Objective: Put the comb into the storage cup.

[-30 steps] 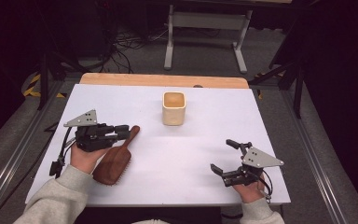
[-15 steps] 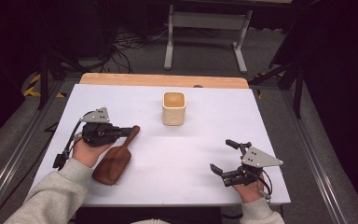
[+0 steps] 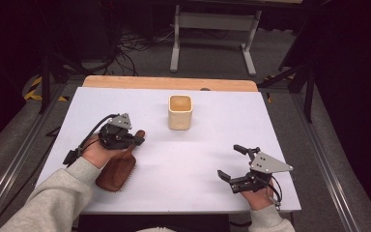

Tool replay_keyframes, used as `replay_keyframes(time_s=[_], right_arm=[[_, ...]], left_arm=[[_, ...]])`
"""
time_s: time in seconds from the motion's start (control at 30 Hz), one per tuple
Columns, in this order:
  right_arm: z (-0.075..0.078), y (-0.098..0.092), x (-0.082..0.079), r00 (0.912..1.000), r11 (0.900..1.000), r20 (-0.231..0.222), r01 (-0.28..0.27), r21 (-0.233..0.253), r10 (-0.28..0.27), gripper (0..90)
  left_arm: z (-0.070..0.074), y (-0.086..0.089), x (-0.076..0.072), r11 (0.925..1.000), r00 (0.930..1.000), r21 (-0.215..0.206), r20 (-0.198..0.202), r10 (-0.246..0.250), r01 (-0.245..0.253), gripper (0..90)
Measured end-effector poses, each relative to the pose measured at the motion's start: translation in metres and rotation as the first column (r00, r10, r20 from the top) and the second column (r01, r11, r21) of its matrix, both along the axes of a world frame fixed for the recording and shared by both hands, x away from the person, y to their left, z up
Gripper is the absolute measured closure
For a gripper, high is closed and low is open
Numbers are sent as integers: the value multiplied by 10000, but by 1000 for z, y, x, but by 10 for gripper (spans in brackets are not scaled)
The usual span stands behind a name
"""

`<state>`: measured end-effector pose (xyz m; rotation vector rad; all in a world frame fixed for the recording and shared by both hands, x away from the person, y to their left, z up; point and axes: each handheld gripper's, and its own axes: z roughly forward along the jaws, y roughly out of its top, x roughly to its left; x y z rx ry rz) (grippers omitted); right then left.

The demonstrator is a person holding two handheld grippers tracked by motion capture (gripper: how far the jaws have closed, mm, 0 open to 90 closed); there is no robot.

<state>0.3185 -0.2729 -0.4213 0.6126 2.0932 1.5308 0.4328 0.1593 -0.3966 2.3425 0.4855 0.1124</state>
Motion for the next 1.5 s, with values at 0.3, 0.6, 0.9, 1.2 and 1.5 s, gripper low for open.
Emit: replay_keyframes(time_s=[0.3, 0.6, 0.9, 1.2, 1.5], right_arm=[[0, 0, 0, 10000, 10000, -8, -40, -13, 40, 18], [0, 0, 0, 10000, 10000, 15, -39, -18, 40, 20], [-1, 0, 0, 10000, 10000, -10, -71, -14, 71, 20], [-1, 0, 0, 10000, 10000, -1, -98, -4, 98, 21], [-1, 0, 0, 9999, 9999, -18, -105, 14, 105, 21]], left_arm=[[-9, -7, 12, 9937, 9965, 1118, -824, 113, -20, 900], [-20, -9, 23, 9786, 9874, 2047, -1577, 119, 209, 900], [-29, -10, 27, 9642, 9813, 2640, -1906, 251, 266, 900], [-32, -7, 29, 9552, 9800, 2949, -1960, 337, 262, 900], [-33, 0, 29, 9473, 9785, 3201, -1974, 592, 73, 900]])
